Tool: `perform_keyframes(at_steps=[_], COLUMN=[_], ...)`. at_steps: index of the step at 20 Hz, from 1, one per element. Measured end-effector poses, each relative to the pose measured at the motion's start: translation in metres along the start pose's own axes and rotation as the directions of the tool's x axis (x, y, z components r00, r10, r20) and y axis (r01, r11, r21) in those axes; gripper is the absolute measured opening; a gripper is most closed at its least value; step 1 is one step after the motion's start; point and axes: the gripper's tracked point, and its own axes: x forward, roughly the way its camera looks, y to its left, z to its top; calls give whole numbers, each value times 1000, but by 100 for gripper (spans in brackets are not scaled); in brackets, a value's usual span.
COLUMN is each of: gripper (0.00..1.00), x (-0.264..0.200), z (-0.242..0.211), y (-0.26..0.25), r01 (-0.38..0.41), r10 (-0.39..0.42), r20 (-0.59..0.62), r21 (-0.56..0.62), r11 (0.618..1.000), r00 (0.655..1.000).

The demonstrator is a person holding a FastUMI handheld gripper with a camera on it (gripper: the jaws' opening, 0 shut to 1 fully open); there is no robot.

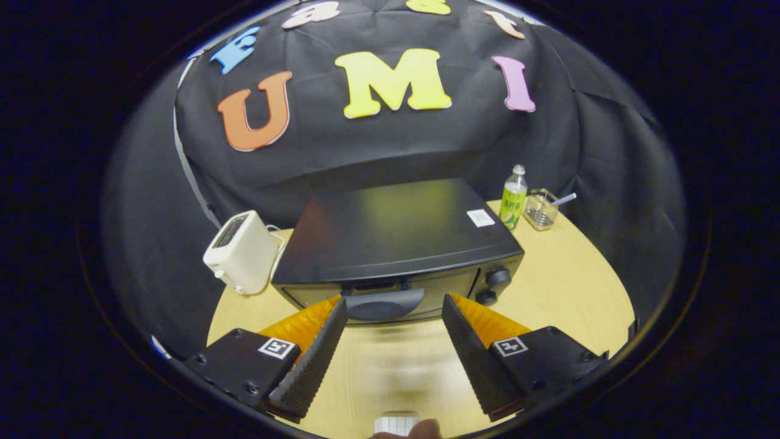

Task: Open the toaster oven, put the food inside, and close the toaster oven door.

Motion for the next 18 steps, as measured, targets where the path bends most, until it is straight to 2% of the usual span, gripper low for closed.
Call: perform_keyframes(at_steps=[5, 10, 14, 18], gripper=[100, 100, 100, 100], x=[-80, -167, -223, -259], z=[41, 61, 57, 46], y=[5, 5, 0, -4], r01=[-21, -20, 5, 26], r10=[21, 18, 9, 7], r20=[197, 356, 423, 486], r21=[1, 0, -33, -61], r11=[1000, 1000, 999, 998], r00=[980, 934, 906, 874])
